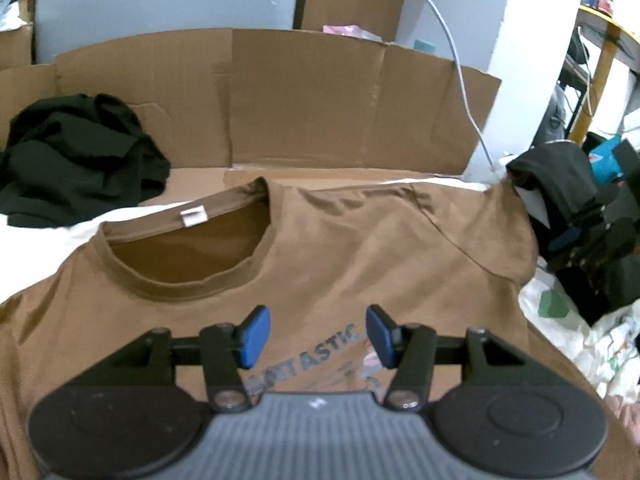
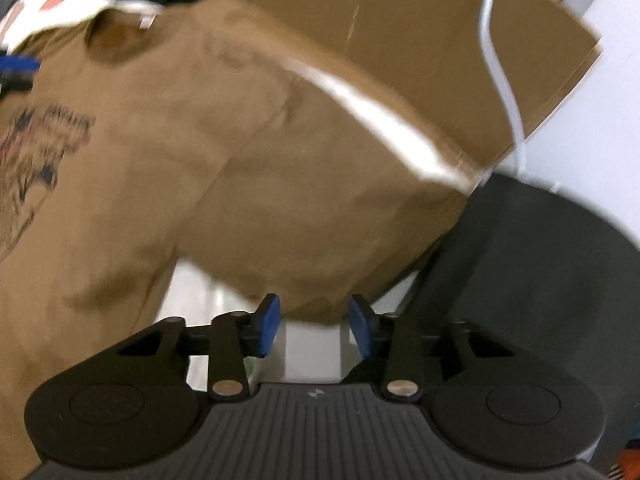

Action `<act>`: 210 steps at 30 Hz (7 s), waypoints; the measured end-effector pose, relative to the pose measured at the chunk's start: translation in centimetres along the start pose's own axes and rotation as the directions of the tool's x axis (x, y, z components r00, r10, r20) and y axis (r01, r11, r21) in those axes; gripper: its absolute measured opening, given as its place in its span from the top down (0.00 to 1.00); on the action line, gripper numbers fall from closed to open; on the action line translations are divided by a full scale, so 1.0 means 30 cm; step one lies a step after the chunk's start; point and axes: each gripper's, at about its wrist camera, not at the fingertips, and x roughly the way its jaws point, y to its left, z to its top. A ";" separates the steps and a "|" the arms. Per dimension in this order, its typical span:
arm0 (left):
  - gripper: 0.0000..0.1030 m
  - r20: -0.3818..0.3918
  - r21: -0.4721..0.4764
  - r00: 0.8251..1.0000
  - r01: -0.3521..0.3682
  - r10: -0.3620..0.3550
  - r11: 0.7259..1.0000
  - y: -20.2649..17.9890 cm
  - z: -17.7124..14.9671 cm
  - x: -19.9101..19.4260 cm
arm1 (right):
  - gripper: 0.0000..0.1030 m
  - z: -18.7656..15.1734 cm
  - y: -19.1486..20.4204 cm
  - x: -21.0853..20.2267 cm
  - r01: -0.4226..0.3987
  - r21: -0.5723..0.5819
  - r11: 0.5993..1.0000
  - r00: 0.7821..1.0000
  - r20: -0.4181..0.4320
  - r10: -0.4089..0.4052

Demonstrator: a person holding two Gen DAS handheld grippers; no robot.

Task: Fold clothes

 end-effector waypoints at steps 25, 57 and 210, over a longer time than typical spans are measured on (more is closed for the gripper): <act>0.45 -0.052 -0.041 0.999 -0.007 0.005 0.999 0.078 -0.076 0.061 | 0.93 0.031 0.003 0.092 -0.021 -0.030 0.999 0.999 -0.028 0.020; 0.45 -0.087 -0.069 0.992 -0.098 0.092 0.993 0.187 -0.130 -0.041 | 0.88 0.069 0.111 0.124 0.032 -0.078 0.996 0.988 -0.146 -0.043; 0.94 -0.222 -0.353 0.876 -0.481 0.428 0.802 0.708 -0.491 -0.504 | 0.64 0.240 0.837 -0.209 -0.159 -0.319 0.934 0.970 0.124 0.208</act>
